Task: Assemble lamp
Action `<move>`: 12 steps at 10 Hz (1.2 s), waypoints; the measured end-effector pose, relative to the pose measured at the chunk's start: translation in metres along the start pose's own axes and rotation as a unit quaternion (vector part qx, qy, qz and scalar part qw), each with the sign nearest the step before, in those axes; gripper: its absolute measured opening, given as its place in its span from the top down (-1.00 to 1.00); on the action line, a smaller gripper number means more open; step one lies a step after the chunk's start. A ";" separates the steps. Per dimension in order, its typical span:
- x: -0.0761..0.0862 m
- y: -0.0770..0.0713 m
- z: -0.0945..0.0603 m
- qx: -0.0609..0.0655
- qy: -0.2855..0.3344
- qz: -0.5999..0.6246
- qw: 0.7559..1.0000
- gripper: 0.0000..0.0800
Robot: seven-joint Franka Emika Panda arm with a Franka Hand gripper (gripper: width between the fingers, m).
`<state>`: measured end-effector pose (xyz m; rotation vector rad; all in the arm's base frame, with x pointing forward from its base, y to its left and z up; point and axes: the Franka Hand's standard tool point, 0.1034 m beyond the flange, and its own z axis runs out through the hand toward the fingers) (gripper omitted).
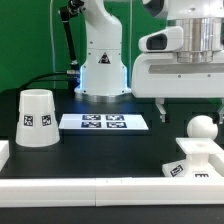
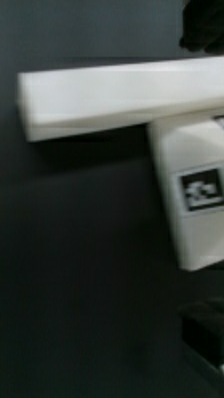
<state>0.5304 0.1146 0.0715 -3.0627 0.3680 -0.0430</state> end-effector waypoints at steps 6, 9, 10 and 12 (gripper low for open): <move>-0.028 -0.006 0.006 0.002 -0.008 0.032 0.999 -0.75; -0.056 -0.025 0.014 0.008 -0.001 0.049 0.999 -0.75; -0.062 -0.027 0.017 0.009 0.000 0.048 0.999 -0.75; -0.066 -0.027 0.018 0.006 -0.009 0.037 0.999 -0.75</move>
Offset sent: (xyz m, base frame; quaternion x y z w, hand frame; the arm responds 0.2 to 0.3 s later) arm 0.0000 0.0000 0.0000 0.0000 0.0000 0.0000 1.0000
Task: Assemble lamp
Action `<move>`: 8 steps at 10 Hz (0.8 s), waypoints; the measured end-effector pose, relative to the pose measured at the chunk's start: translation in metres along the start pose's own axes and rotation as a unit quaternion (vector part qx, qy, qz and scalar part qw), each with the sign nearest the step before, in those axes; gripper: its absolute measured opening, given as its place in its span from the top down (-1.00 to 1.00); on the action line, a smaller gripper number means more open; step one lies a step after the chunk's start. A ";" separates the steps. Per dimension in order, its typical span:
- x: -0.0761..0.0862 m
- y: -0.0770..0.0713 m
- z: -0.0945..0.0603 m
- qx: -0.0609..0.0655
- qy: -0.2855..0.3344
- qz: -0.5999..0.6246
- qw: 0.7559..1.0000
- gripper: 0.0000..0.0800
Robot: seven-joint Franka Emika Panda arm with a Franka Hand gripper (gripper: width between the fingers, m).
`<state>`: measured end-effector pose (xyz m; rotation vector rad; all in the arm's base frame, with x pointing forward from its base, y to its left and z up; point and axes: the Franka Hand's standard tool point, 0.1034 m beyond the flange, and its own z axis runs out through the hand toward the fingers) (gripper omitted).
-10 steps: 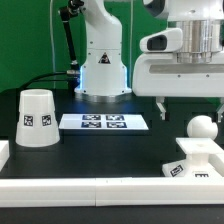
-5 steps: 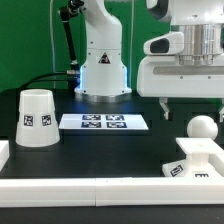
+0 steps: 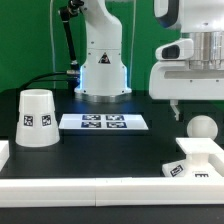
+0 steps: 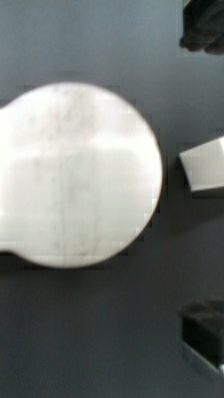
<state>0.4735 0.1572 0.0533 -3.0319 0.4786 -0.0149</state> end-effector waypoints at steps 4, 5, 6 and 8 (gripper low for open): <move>0.000 0.002 -0.003 -0.018 -0.074 -0.027 0.997 -0.75; 0.003 0.001 -0.002 -0.015 -0.098 -0.049 0.994 -0.75; 0.004 0.001 -0.003 -0.013 -0.125 -0.059 0.990 -0.75; 0.002 -0.001 -0.009 -0.016 -0.184 -0.048 0.982 -0.75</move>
Offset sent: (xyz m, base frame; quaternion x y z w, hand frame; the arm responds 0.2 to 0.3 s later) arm 0.0028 0.0267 0.0059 0.0259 -0.1904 -0.0227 0.9811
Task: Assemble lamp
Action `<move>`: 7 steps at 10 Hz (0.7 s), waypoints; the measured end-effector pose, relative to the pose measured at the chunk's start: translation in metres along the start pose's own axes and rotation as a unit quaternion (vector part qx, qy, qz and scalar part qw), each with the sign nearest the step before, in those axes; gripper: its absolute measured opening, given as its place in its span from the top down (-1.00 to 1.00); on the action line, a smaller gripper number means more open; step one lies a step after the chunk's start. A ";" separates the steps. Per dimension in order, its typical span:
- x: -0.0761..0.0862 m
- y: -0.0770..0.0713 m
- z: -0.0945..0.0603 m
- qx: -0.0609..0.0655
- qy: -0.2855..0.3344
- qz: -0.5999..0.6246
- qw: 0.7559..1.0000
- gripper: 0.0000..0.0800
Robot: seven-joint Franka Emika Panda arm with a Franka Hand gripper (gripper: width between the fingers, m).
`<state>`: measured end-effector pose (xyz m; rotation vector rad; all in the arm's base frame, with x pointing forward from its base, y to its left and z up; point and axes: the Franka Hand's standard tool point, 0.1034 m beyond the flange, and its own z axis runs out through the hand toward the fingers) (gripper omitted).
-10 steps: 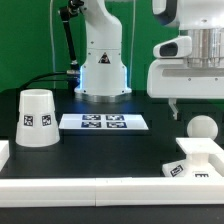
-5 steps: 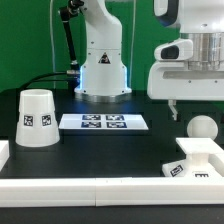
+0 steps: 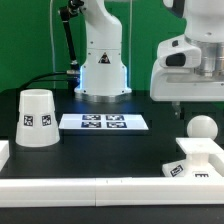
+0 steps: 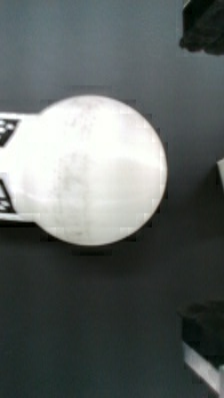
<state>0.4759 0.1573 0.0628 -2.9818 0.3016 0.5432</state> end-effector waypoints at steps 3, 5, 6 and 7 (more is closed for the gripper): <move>0.000 0.008 0.006 -0.011 -0.085 0.009 0.996 -0.75; -0.003 0.006 0.013 -0.020 -0.135 0.011 0.991 -0.75; -0.002 0.003 0.013 -0.021 -0.152 0.010 0.988 -0.75; -0.006 0.001 0.014 -0.025 -0.194 0.011 0.981 -0.75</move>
Offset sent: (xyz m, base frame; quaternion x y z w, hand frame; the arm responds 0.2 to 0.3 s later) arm 0.0002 0.0058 -0.0162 0.0259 -0.1081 0.0175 0.9936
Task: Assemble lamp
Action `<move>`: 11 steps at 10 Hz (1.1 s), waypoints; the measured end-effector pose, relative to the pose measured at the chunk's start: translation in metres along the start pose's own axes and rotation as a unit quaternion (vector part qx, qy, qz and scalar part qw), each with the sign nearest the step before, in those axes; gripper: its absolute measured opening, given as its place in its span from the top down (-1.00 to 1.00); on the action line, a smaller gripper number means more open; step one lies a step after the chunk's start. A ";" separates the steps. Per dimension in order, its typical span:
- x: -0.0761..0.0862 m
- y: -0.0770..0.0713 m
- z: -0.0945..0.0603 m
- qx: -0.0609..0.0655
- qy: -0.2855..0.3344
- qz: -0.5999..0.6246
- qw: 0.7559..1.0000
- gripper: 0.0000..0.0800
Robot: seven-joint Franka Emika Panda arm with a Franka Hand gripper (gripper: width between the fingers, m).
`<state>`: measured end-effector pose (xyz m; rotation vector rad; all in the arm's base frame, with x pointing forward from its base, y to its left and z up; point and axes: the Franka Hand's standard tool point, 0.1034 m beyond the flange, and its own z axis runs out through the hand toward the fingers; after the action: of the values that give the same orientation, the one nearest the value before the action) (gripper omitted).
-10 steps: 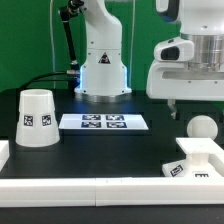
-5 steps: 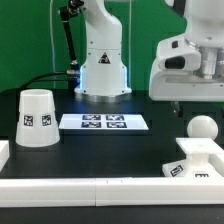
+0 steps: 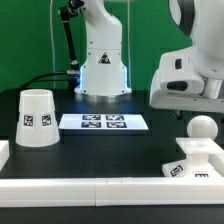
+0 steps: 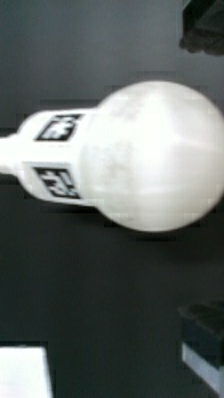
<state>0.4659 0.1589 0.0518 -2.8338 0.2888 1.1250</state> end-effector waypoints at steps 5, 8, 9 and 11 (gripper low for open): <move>0.003 0.001 0.004 -0.007 -0.044 0.001 0.999 -0.75; 0.004 -0.003 0.010 -0.009 -0.042 0.001 0.999 -0.75; 0.006 -0.004 0.013 -0.008 -0.038 0.000 0.999 -0.75; 0.007 -0.005 0.026 -0.008 -0.030 0.001 1.000 -0.75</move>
Offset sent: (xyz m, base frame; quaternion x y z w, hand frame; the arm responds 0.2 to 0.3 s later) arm 0.0000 0.0000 0.0000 0.0000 0.0000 0.0000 1.0000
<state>0.4549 0.1662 0.0279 -2.8074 0.2798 1.2159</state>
